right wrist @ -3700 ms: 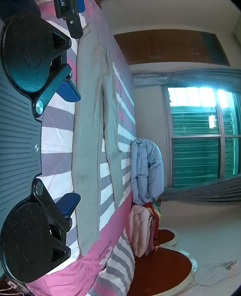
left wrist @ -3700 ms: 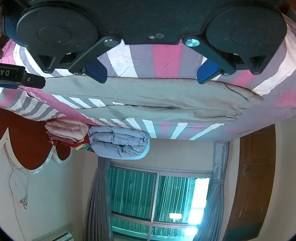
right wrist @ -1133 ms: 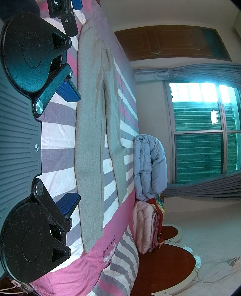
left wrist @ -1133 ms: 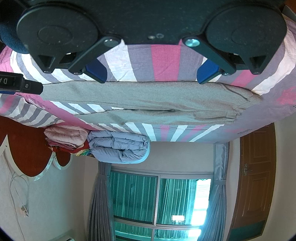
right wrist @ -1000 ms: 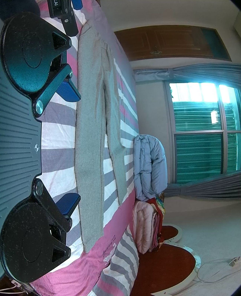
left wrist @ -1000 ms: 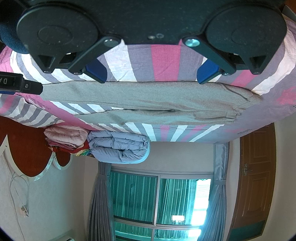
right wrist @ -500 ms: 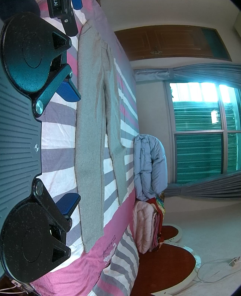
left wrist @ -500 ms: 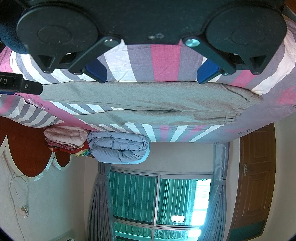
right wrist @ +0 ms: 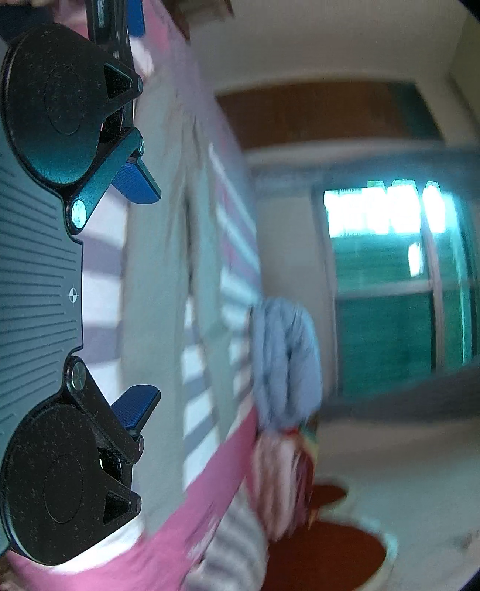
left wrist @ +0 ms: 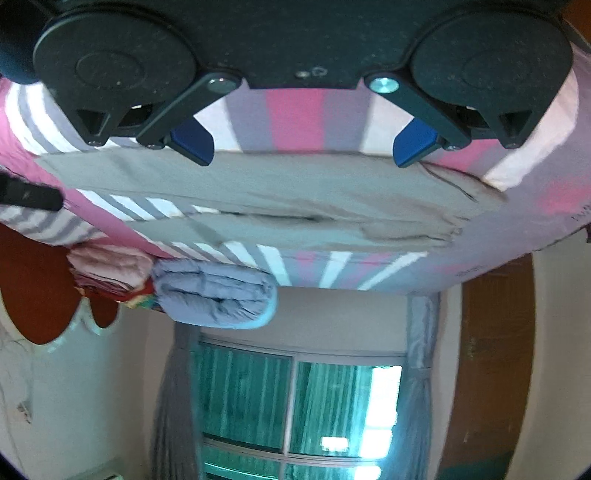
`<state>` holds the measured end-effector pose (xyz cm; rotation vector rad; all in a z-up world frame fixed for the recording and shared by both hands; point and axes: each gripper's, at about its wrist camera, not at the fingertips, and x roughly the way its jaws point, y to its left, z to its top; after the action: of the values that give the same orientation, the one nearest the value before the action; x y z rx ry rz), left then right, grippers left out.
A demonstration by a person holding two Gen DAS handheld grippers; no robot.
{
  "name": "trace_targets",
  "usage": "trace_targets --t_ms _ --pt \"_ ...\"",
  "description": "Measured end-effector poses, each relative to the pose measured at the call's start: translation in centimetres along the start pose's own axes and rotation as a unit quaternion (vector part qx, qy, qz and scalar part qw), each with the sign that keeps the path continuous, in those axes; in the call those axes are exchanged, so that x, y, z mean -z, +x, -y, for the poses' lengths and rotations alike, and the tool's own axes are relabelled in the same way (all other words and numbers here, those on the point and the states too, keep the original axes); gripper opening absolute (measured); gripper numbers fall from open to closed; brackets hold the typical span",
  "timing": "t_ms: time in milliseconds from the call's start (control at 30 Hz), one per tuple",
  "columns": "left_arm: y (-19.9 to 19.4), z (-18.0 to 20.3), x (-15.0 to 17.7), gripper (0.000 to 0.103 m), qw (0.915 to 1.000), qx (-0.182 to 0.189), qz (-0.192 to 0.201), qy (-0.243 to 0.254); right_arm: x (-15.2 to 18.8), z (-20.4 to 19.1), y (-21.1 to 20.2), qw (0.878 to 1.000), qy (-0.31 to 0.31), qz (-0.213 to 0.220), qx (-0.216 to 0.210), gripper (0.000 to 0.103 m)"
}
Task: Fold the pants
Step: 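Lower both tools to the sweatpants and grasp the waistband corners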
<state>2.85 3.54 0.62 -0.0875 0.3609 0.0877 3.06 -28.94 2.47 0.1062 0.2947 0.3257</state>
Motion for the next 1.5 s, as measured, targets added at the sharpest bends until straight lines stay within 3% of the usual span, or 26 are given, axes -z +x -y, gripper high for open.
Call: trace_targets --t_ms 267,400,600,800,867,900,1000,1167,1233,1367,1400,1433,1467,1500 --pt "7.3 -7.7 -5.5 0.097 0.998 -0.031 -0.03 0.045 -6.2 0.4 6.8 0.996 -0.061 0.032 -0.051 0.103" --pt "13.8 -13.1 -8.7 0.097 0.994 -0.05 -0.066 0.071 -8.8 -0.3 13.9 0.993 -0.095 -0.029 -0.068 0.103" --pt "26.3 -21.7 -12.1 0.093 0.9898 -0.059 -0.111 0.066 -11.5 -2.1 26.9 0.987 -0.126 -0.05 -0.085 0.103" --pt "36.6 -27.1 -13.6 0.073 0.987 -0.031 -0.148 0.054 -11.6 -3.7 41.3 0.978 -0.146 -0.092 -0.115 0.101" --pt "39.7 -28.5 -13.9 0.072 0.9849 -0.018 -0.165 0.05 -11.1 -4.1 45.4 0.974 -0.153 -0.106 -0.128 0.075" --pt "40.7 -28.8 -13.8 0.071 0.9842 -0.015 -0.17 0.047 -10.9 -4.2 47.3 0.973 -0.153 -0.114 -0.13 0.073" --pt "44.4 -30.3 -13.7 0.071 0.9802 0.003 -0.193 0.044 -10.3 -4.1 52.2 0.969 -0.161 -0.128 -0.139 0.073" --pt "47.8 -31.6 -13.3 0.076 0.972 0.049 -0.228 0.026 -9.2 -4.4 59.6 0.949 -0.202 -0.171 -0.169 0.074" --pt "49.0 -31.6 -13.4 0.082 0.9686 0.064 -0.239 0.027 -9.0 -4.1 61.7 0.943 -0.202 -0.188 -0.183 0.074" --pt "50.6 -31.2 -13.5 0.082 0.9674 0.073 -0.238 0.046 -8.3 -3.6 64.4 0.927 -0.212 -0.233 -0.203 0.074" --pt "50.8 -31.2 -13.6 0.077 0.9672 0.074 -0.239 0.044 -8.0 -3.8 64.7 0.923 -0.22 -0.244 -0.201 0.074" --pt "50.8 -31.1 -13.6 0.055 0.9675 0.083 -0.235 0.043 -7.8 -3.8 65.3 0.918 -0.226 -0.256 -0.202 0.074" --pt "50.7 -31.0 -13.7 0.041 0.9686 0.094 -0.226 0.043 -7.7 -3.6 65.6 0.917 -0.221 -0.263 -0.204 0.073" --pt "50.6 -31.0 -13.9 0.027 0.9714 0.079 -0.219 0.049 -7.6 -3.6 65.7 0.916 -0.218 -0.268 -0.207 0.07"
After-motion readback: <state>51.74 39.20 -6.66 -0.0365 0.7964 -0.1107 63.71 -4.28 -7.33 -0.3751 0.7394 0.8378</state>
